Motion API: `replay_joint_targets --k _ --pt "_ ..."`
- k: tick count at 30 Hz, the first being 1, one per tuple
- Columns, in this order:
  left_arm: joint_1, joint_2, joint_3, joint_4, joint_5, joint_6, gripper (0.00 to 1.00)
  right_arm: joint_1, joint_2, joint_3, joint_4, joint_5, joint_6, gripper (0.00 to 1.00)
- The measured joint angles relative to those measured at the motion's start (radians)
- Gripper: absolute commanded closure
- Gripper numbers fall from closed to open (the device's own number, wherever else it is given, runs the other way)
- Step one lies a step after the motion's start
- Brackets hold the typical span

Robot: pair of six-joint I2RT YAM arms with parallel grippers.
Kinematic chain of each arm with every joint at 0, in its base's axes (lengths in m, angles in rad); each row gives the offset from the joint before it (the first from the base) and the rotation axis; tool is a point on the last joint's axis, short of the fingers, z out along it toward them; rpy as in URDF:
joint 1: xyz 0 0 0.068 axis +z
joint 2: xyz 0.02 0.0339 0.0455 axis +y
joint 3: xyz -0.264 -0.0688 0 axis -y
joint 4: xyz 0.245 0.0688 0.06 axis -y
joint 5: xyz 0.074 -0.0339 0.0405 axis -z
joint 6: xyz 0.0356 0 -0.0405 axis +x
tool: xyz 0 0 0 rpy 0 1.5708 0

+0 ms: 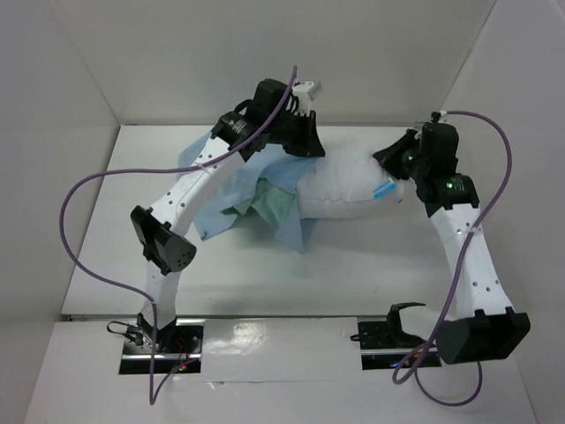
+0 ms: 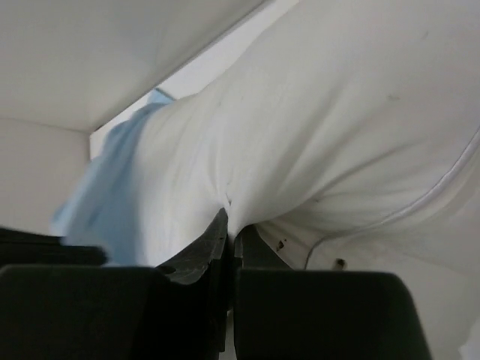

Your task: Put the pillow into the pillowcase

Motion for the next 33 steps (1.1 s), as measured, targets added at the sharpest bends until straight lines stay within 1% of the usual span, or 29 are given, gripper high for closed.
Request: replay_joint_targets --k 2,4,6,7,8,9,10,12,13,14,15,16,17,19,22,25,26,28,31,33 --pt "0.000 -0.069 -0.145 0.024 0.036 -0.002 1.00 0.065 -0.058 -0.049 0.068 0.044 0.023 1.00" --pt "-0.003 -0.182 -0.396 0.054 0.069 -0.005 1.00 0.174 -0.123 -0.162 0.117 0.078 0.051 1.00" --pt "-0.007 -0.267 -0.595 0.042 0.086 -0.007 1.00 0.293 -0.172 -0.301 0.135 0.115 0.086 1.00" --pt "-0.008 -0.297 -0.666 0.028 0.082 -0.006 0.94 0.344 -0.183 -0.360 0.132 0.128 0.103 1.00" --pt "-0.007 -0.316 -0.711 0.008 0.072 -0.006 0.84 0.399 -0.200 -0.421 0.139 0.151 0.120 1.00" --pt "-0.004 -0.331 -0.742 -0.020 0.053 -0.001 0.71 0.442 -0.198 -0.476 0.137 0.169 0.134 1.00" --pt "0.000 -0.343 -0.752 -0.056 0.026 -0.004 0.48 0.488 -0.196 -0.528 0.121 0.191 0.150 1.00" --pt "0.004 -0.364 -0.742 -0.090 -0.015 0.009 0.32 0.546 -0.196 -0.586 0.078 0.221 0.170 1.00" --pt "0.003 -0.373 -0.715 -0.119 -0.039 0.008 0.29 0.564 -0.199 -0.592 0.059 0.230 0.178 0.94" --pt "0.003 -0.378 -0.682 -0.129 -0.050 0.010 0.26 0.578 -0.204 -0.591 0.050 0.241 0.179 0.54" --pt "0.001 -0.382 -0.635 -0.131 -0.066 0.021 0.28 0.586 -0.212 -0.586 0.046 0.253 0.183 0.35" --pt "0.000 -0.382 -0.585 -0.132 -0.085 0.023 0.29 0.589 -0.218 -0.578 0.035 0.259 0.175 0.23" --pt "-0.001 -0.382 -0.531 -0.126 -0.112 0.028 0.29 0.591 -0.221 -0.566 0.022 0.265 0.169 0.16" --pt "0.003 -0.380 -0.442 -0.122 -0.158 0.034 0.31 0.594 -0.221 -0.542 -0.001 0.277 0.148 0.05" --pt "0.030 -0.341 -0.325 -0.141 -0.266 0.043 0.31 0.594 -0.218 -0.497 -0.045 0.307 0.121 0.02" --pt "0.072 -0.253 -0.220 -0.161 -0.436 0.028 0.28 0.555 -0.214 -0.433 -0.085 0.317 0.092 0.02" --pt "0.086 -0.226 -0.208 -0.166 -0.484 0.024 0.28 0.546 -0.213 -0.423 -0.087 0.319 0.087 0.02" --pt "0.122 -0.159 -0.198 -0.187 -0.591 0.020 0.28 0.483 -0.204 -0.389 -0.090 0.300 0.067 0.02" --pt "0.172 -0.062 -0.198 -0.211 -0.668 0.019 0.28 0.382 -0.197 -0.369 -0.092 0.285 0.042 0.01" --pt "0.203 -0.005 -0.198 -0.222 -0.695 0.019 0.31 0.312 -0.195 -0.369 -0.093 0.268 0.023 0.01"
